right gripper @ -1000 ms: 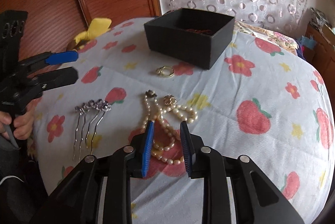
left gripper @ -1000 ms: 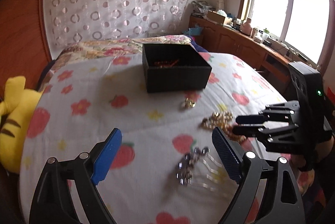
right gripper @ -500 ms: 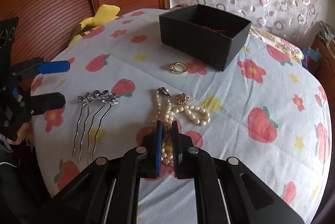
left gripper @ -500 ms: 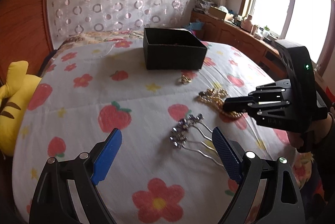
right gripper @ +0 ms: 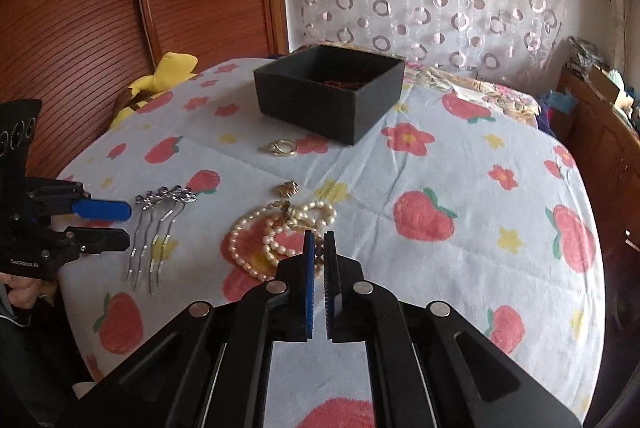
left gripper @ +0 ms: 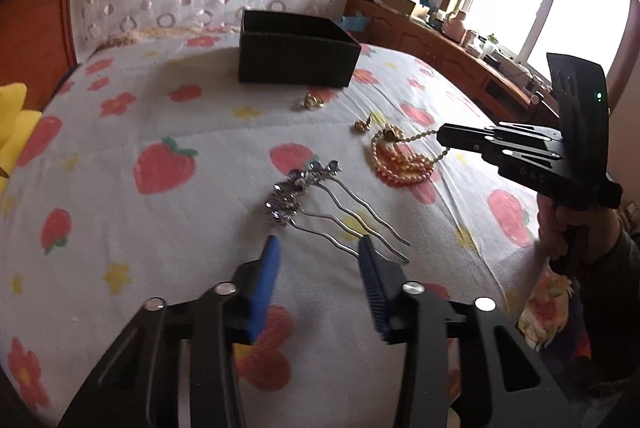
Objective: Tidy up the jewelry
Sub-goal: 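Grasp the silver hair comb with the left tool while the right grasps the pearl necklace, then carry the comb and pearl necklace over the black box and open both tools, then grasp the gold ring with the left tool while the right grasps the gold flower earring, then lower the ring and earring into the black box and open both tools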
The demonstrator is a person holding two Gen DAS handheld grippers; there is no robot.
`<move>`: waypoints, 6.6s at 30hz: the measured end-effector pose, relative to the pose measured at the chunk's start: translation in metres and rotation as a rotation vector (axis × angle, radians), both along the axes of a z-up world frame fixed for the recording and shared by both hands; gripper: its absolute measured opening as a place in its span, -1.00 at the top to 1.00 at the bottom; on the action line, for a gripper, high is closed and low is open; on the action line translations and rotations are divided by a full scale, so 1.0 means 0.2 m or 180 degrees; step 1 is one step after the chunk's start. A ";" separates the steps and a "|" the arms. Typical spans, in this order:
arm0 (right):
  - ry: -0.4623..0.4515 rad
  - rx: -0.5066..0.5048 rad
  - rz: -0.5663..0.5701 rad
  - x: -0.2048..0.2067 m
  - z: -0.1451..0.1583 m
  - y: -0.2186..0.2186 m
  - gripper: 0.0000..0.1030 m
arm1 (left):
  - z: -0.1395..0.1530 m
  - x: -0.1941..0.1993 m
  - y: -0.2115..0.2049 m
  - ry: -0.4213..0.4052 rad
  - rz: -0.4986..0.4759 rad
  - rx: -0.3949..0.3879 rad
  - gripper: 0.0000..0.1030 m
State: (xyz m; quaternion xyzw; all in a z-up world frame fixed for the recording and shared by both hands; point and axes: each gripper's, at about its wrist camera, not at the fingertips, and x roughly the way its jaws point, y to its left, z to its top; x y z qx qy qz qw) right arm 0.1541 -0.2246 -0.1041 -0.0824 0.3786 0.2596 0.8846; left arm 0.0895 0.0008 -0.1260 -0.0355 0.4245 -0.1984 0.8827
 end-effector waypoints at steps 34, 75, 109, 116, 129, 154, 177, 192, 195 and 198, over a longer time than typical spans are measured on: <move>0.0227 0.0099 -0.0091 0.04 -0.08 -0.02 0.90 | 0.02 0.27 -0.26 -0.0098 -0.0182 0.0771 0.32; -0.1252 0.0062 0.0194 0.22 1.06 0.27 0.91 | 0.45 0.30 0.08 -0.0774 0.0314 0.0313 0.33; -0.0306 -0.0040 -0.0130 0.68 0.47 0.24 0.41 | 0.39 0.98 -0.13 -0.0720 0.0189 0.0460 0.33; -0.0185 -0.0031 0.0004 0.53 0.35 0.19 0.41 | 0.38 1.04 -0.19 -0.0704 0.0156 0.0503 0.02; 0.0233 -0.0164 0.0394 0.25 -0.02 0.33 0.41 | 0.28 0.74 -0.11 -0.0668 0.0073 0.0515 -0.09; 0.0160 -0.0283 0.0199 0.33 0.01 0.21 0.68 | 0.03 0.67 -0.25 -0.0260 -0.0392 0.0701 0.10; -0.0038 -0.0044 0.0052 0.38 0.15 0.15 0.68 | 0.22 0.67 -0.28 -0.0550 -0.0363 0.0533 0.80; -0.0168 0.0156 -0.0120 0.57 0.29 0.23 0.68 | 0.33 0.89 -0.18 -0.0667 0.0049 0.0528 0.80; -0.0144 0.0187 -0.0127 0.62 0.29 0.25 0.68 | 0.31 0.92 -0.15 -0.0606 0.0131 0.0491 0.80; -0.0119 0.0183 -0.0138 0.67 0.28 0.27 0.68 | 0.30 0.92 -0.12 -0.0605 0.0176 0.0478 0.79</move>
